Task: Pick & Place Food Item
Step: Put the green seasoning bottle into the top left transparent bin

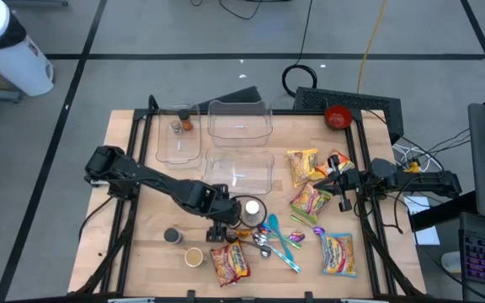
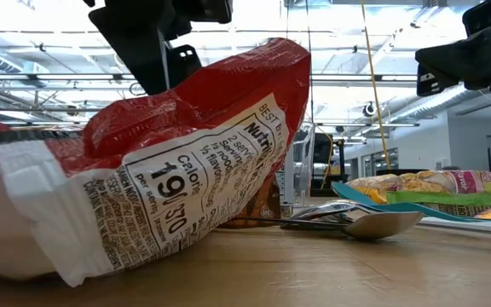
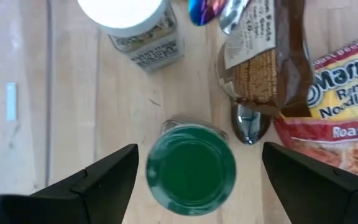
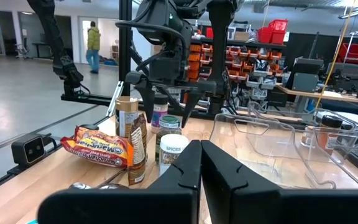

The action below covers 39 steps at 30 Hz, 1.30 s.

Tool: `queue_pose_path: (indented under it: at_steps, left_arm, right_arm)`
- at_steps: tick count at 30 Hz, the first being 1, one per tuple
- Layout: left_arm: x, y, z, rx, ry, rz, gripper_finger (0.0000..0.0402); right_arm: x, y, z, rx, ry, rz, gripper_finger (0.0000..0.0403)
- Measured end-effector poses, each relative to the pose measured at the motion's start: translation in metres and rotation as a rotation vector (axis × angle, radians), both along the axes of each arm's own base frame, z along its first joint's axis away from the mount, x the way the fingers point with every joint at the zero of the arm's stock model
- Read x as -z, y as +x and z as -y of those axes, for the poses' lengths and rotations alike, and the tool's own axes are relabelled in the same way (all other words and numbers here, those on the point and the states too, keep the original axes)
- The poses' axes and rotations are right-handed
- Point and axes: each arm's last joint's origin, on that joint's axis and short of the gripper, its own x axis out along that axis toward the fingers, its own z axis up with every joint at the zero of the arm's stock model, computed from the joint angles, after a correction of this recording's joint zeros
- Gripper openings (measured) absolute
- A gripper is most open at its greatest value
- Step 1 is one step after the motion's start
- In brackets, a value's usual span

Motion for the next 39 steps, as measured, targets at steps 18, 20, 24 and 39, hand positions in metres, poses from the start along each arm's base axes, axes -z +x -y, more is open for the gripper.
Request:
queue_pose_path:
  at_steps: [18, 20, 24, 39]
  left_arm:
    - [-0.0004, 0.0011, 0.0001, 0.046, 0.022, 0.015, 0.0275]
    - [-0.0004, 0.0010, 0.0001, 0.055, 0.025, 0.015, 0.0254]
    - [0.0005, 0.0018, 0.0004, 0.057, 0.024, 0.017, 0.0226]
    - [0.0022, 0.0017, 0.0021, 0.109, 0.038, 0.010, 0.0265]
  right_arm:
    - [0.0001, 0.0000, 0.0000, 0.000, 0.000, 0.000, 0.0000]
    - [0.0002, 0.0000, 0.0000, 0.000, 0.000, -0.001, 0.0000]
    - [0.0000, 0.0000, 0.0000, 0.000, 0.000, 0.000, 0.0000]
    - [0.0002, 0.0000, 0.0000, 0.000, 0.000, -0.001, 0.0000]
